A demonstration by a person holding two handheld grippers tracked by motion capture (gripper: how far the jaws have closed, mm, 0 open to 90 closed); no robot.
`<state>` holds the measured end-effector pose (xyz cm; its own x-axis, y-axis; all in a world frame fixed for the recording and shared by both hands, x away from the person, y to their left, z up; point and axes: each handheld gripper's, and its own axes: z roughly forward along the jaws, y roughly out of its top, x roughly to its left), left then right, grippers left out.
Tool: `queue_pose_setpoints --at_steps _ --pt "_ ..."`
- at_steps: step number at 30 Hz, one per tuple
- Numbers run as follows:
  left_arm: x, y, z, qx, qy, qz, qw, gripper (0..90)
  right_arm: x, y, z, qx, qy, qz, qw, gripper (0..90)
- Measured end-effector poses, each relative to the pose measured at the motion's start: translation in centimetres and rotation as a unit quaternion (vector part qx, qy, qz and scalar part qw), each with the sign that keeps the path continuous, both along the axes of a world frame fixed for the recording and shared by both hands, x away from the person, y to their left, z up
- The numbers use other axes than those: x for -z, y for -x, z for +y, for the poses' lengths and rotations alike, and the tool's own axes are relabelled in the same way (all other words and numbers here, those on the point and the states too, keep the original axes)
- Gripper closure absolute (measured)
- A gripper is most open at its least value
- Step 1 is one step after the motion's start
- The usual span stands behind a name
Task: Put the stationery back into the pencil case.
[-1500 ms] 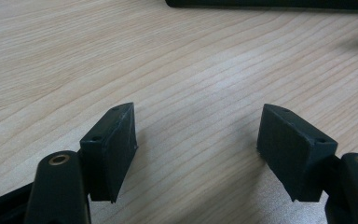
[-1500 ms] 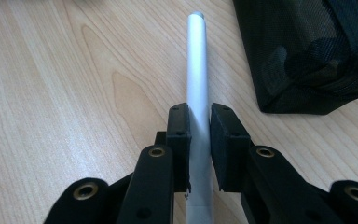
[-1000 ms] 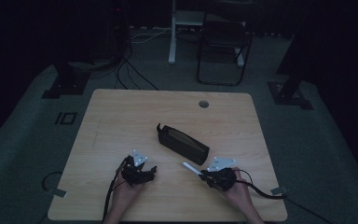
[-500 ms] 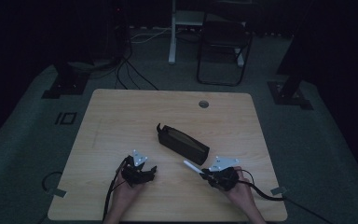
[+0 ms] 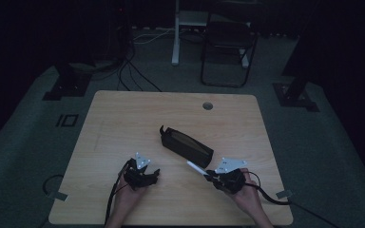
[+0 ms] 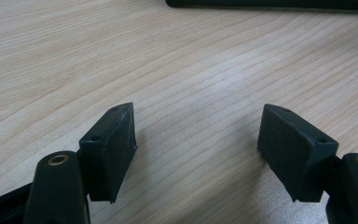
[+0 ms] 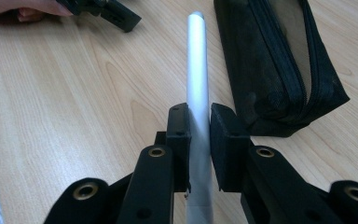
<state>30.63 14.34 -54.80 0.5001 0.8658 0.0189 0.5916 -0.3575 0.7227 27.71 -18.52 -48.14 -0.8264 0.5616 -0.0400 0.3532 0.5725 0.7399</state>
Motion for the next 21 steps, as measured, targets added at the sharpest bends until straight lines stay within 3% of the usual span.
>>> queue_pose_setpoints --at_steps 21 --pt "0.0 0.0 0.0 0.000 0.001 0.000 1.0000 28.3 -2.1 -0.1 -0.3 -0.007 -0.007 -0.004 0.9999 78.6"
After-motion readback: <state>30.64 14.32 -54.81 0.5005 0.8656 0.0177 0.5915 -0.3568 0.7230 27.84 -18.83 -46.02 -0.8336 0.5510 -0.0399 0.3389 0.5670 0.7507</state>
